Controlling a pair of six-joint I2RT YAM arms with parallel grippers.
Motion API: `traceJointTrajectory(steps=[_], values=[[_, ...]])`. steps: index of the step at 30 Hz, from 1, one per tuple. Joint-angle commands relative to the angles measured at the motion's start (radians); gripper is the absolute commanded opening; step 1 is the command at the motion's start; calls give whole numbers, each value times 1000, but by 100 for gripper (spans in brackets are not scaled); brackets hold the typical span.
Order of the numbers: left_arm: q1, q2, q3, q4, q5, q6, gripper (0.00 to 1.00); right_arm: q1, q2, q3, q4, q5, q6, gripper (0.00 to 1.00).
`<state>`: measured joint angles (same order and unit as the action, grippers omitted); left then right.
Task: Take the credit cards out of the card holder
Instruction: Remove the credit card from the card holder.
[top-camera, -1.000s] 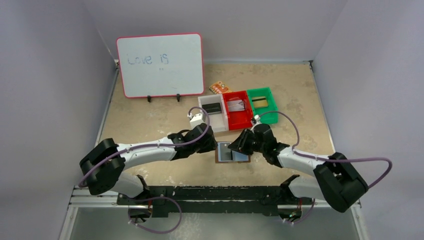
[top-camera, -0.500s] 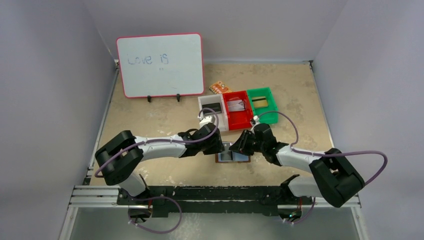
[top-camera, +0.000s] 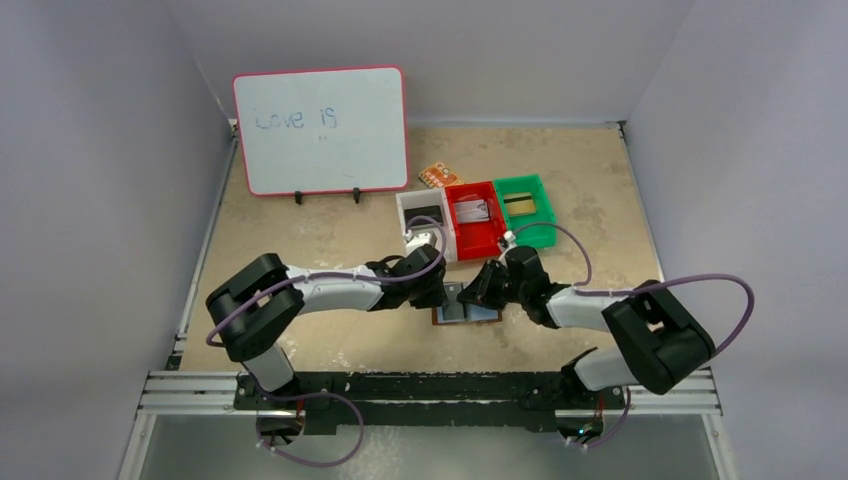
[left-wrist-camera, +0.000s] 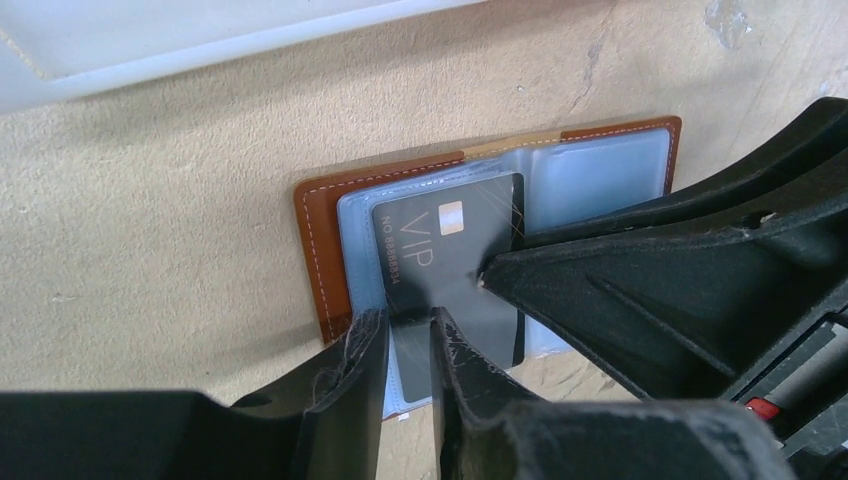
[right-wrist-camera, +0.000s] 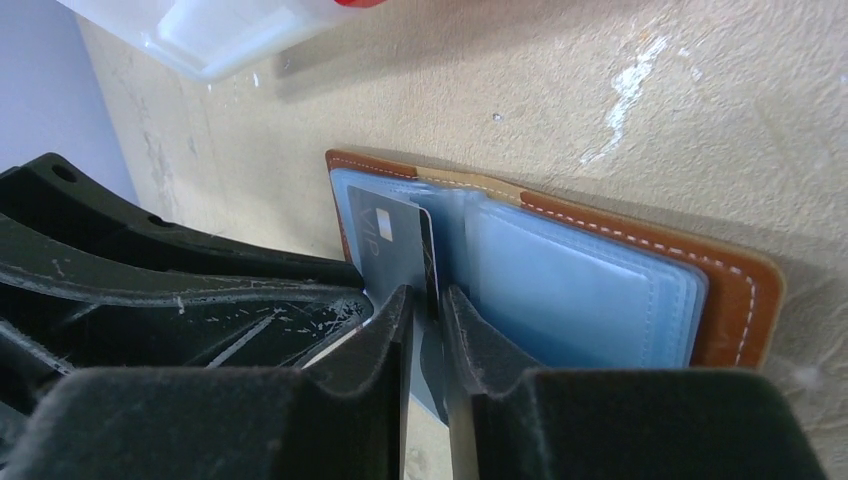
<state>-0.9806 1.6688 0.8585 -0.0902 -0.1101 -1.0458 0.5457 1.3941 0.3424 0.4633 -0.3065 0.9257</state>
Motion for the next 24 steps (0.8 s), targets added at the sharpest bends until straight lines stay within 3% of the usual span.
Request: traceJointTrajectory(steps=[1,5,13,21,24], values=[[-5,54,14,-46,-24,27,19,-3,15,-28,41,-12,10,17],[-10,60,14,-93,-67,24,15,-5,-4,-42,52,-6,28,15],[-27,106,43,-187,-148,34,11,-25,-73,-77,45,-11,42,22],[-38,134,43,-215,-188,15,7,-52,-125,-112,59,-40,53,2],[-40,138,42,-221,-199,11,6,-60,-146,-126,49,-40,55,2]])
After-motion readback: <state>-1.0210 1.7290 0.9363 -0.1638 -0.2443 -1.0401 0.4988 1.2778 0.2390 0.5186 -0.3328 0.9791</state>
